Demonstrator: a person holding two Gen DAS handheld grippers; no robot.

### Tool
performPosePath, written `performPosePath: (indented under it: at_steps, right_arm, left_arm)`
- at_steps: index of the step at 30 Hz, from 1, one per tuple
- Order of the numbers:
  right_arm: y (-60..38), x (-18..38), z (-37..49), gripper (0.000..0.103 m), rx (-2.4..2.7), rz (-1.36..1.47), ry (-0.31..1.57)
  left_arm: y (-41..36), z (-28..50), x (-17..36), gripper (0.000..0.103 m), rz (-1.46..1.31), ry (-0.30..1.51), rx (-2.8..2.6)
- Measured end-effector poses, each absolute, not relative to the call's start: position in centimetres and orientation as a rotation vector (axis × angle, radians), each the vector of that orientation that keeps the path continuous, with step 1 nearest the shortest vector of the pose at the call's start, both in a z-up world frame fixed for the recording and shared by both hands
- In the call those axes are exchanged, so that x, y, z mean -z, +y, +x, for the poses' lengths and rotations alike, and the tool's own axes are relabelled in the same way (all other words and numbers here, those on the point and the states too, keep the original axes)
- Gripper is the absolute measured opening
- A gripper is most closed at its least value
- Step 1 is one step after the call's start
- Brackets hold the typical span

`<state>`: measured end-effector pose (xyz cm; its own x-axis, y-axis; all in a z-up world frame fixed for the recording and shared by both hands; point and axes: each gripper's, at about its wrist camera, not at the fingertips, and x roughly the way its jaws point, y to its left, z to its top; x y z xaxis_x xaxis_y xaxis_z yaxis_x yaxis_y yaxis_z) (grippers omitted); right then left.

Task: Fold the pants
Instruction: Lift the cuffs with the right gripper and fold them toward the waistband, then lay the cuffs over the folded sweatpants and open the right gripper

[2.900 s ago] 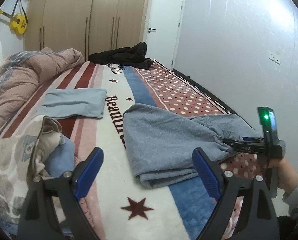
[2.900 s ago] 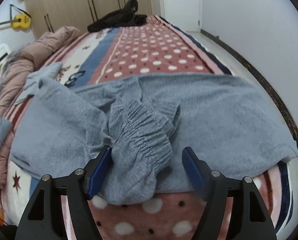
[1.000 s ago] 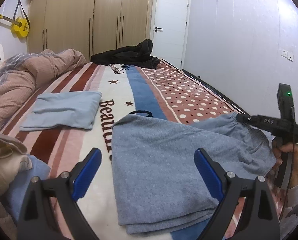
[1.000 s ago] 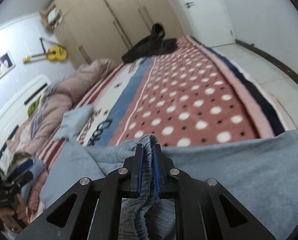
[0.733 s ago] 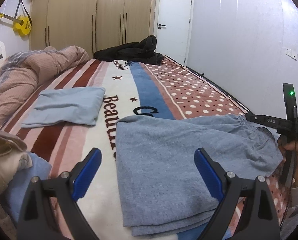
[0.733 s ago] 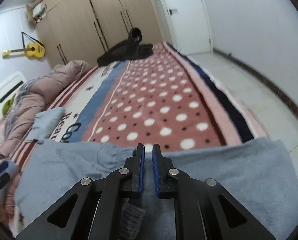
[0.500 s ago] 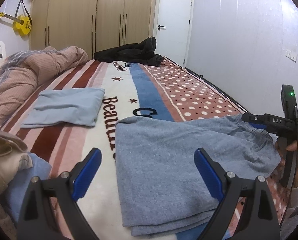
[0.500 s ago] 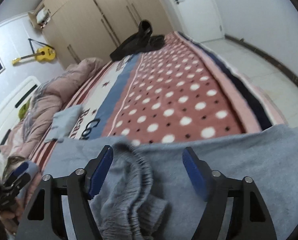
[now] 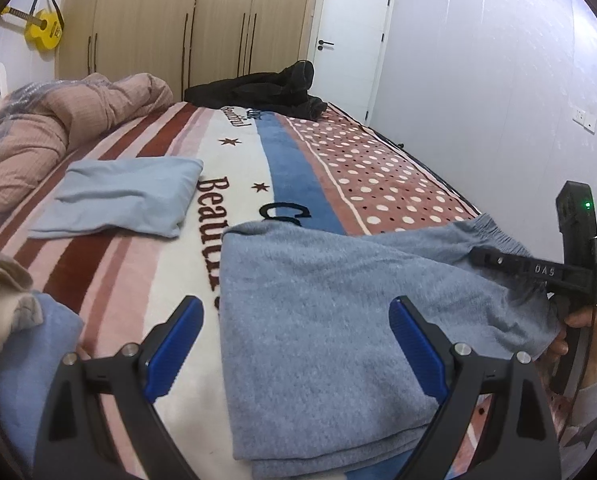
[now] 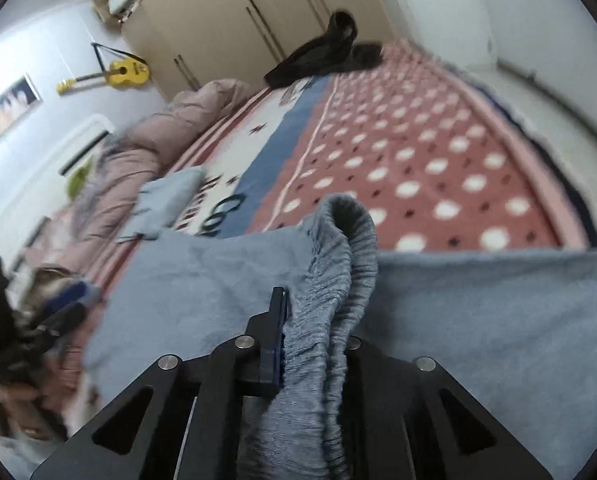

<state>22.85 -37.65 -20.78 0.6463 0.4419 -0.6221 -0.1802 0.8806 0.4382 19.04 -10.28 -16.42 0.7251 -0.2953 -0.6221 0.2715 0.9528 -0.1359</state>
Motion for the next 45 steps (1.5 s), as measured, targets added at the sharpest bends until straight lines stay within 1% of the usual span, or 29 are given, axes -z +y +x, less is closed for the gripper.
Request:
performPosePath:
  at_steps: [4,7,8,9,10,11,12,13,14,15,16,20,24,27,29,31,33,34,35,37,38,39,41,45]
  right_arm:
    - [-40.3,20.2,22.4,0.004,-0.238,0.429,0.735]
    - [-40.6,20.6,22.2,0.005,-0.157,0.367,0.787]
    - [-40.4,21.0,22.5,0.008,-0.139,0.344,0.822]
    - [-40.2,21.2,22.6,0.016,-0.126,0.330,0.842]
    - [-40.0,21.3,22.6,0.020,-0.108,0.318,0.853]
    - [-40.1,21.2,22.6,0.030,-0.092,0.319,0.846]
    - [-40.3,20.7,22.3,0.037,-0.087,0.322,0.831]
    - [-40.6,20.1,21.8,0.039,-0.096,0.324,0.808]
    - [-41.0,19.6,21.4,0.044,-0.105,0.327,0.797]
    - [-41.5,19.3,20.9,0.051,-0.108,0.329,0.797]
    - [-41.9,19.3,20.0,0.054,-0.116,0.333,0.817]
    - [-41.9,21.2,16.8,0.054,-0.175,0.347,0.858]
    - [-40.9,22.3,14.8,0.053,-0.148,0.305,0.831]
    - [-41.0,21.8,14.2,0.053,-0.125,0.305,0.830]
    - [-41.9,20.9,12.8,0.054,-0.147,0.373,0.799]
    - [-42.8,20.6,12.0,0.054,-0.194,0.451,0.777]
    - [-42.8,20.8,12.2,0.054,-0.213,0.477,0.812]
    - [-42.2,21.2,12.6,0.054,-0.210,0.458,0.843]
    - [-41.6,21.5,12.9,0.054,-0.210,0.442,0.855]
    - [-40.8,21.9,13.2,0.042,-0.242,0.473,0.841]
    - [-40.3,22.1,13.5,0.033,-0.260,0.487,0.849]
    - [-39.7,22.1,13.6,0.032,-0.257,0.470,0.851]
    - [-38.5,21.6,13.6,0.029,-0.241,0.410,0.838]
    - [-36.9,20.3,13.9,0.028,-0.325,0.418,0.804]
  left_arm:
    - [-10.3,19.0,16.5,0.092,-0.031,0.695,0.314]
    - [-10.4,19.2,16.9,0.092,-0.024,0.714,0.313]
    - [-10.4,19.4,17.1,0.092,-0.025,0.723,0.312]
    - [-10.4,19.4,17.3,0.092,-0.026,0.727,0.309]
    - [-10.3,19.5,17.4,0.092,-0.026,0.733,0.308]
    - [-10.3,19.5,17.5,0.092,-0.025,0.741,0.309]
    - [-10.3,19.5,17.6,0.092,-0.023,0.747,0.312]
    - [-10.3,19.5,17.7,0.092,-0.022,0.755,0.319]
    - [-10.3,19.4,17.8,0.092,-0.024,0.758,0.324]
    - [-10.2,19.4,17.9,0.092,-0.025,0.759,0.323]
    - [-10.1,19.4,18.1,0.092,-0.023,0.760,0.321]
    - [-10.1,19.1,19.2,0.092,0.022,0.774,0.293]
    - [-9.1,18.8,20.8,0.092,0.050,0.795,0.239]
    - [-8.1,18.5,21.4,0.092,0.019,0.808,0.240]
    - [-7.6,18.5,21.4,0.091,-0.025,0.812,0.267]
    - [-7.5,18.5,21.4,0.082,-0.066,0.809,0.319]
    - [-7.6,18.7,21.6,0.069,-0.120,0.830,0.387]
    - [-7.8,18.8,21.7,0.065,-0.136,0.834,0.406]
    - [-8.1,18.8,21.8,0.056,-0.147,0.835,0.434]
    - [-8.5,18.7,21.7,0.034,-0.117,0.825,0.418]
    - [-8.4,18.7,21.6,0.024,-0.098,0.822,0.408]
    - [-8.1,18.6,21.4,0.019,-0.091,0.823,0.399]
    - [-7.6,18.3,20.9,0.016,-0.083,0.814,0.384]
    - [-7.1,17.6,20.8,0.014,-0.045,0.808,0.312]
